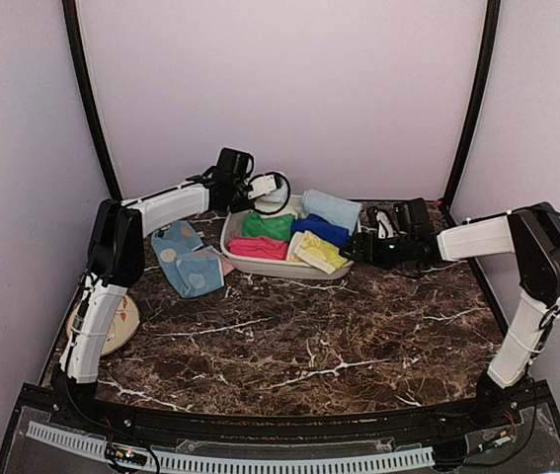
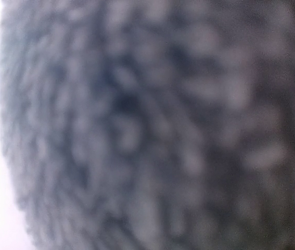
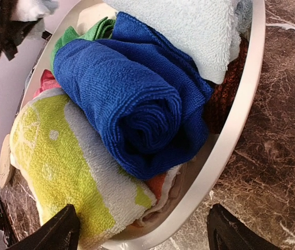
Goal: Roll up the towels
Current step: Move the storage box to the center of the board, then place the towel in the storage box, then pick up the towel from the center of the board, then place the towel at the center of the board, then pick up the towel from the center of the board, then pass from the left arm to the right
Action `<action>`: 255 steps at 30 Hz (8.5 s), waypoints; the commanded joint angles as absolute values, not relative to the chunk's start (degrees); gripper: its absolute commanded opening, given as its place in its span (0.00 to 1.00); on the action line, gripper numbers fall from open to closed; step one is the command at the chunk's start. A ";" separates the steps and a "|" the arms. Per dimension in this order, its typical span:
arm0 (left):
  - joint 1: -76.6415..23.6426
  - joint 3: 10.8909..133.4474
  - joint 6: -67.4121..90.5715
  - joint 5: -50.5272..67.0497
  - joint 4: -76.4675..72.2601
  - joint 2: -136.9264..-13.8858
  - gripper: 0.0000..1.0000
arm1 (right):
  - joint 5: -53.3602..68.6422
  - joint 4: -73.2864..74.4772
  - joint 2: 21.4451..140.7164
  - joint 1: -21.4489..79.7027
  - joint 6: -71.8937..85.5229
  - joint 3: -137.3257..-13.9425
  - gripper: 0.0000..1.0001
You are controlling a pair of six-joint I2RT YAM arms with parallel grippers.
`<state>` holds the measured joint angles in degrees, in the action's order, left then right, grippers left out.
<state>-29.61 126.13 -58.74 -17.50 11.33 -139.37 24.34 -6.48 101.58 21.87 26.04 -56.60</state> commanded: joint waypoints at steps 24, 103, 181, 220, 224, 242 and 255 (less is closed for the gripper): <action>-32.46 127.37 -66.83 -13.18 9.22 -141.06 0.68 | 22.07 2.80 83.87 21.11 23.35 -56.38 1.00; -31.44 66.26 -47.12 30.59 60.41 -81.51 0.20 | -8.63 -6.02 88.02 50.06 24.67 -51.77 1.00; -33.40 89.34 -15.80 17.33 42.12 -117.51 0.00 | -12.31 5.51 86.02 54.84 26.27 -51.55 0.55; -41.50 108.47 -36.75 56.95 61.45 -116.90 0.01 | 5.87 -4.01 72.84 56.22 -6.83 -45.58 0.68; -41.45 108.41 -36.45 58.58 61.61 -116.36 0.00 | 8.02 -6.34 74.29 56.25 -6.69 -45.96 0.66; -40.62 109.47 -34.54 61.71 60.05 -112.65 0.02 | 11.96 -7.63 75.93 55.73 -3.15 -47.67 0.00; -40.61 110.05 -35.39 61.67 61.12 -112.24 0.00 | 11.43 -12.27 72.16 53.41 0.72 -43.62 0.37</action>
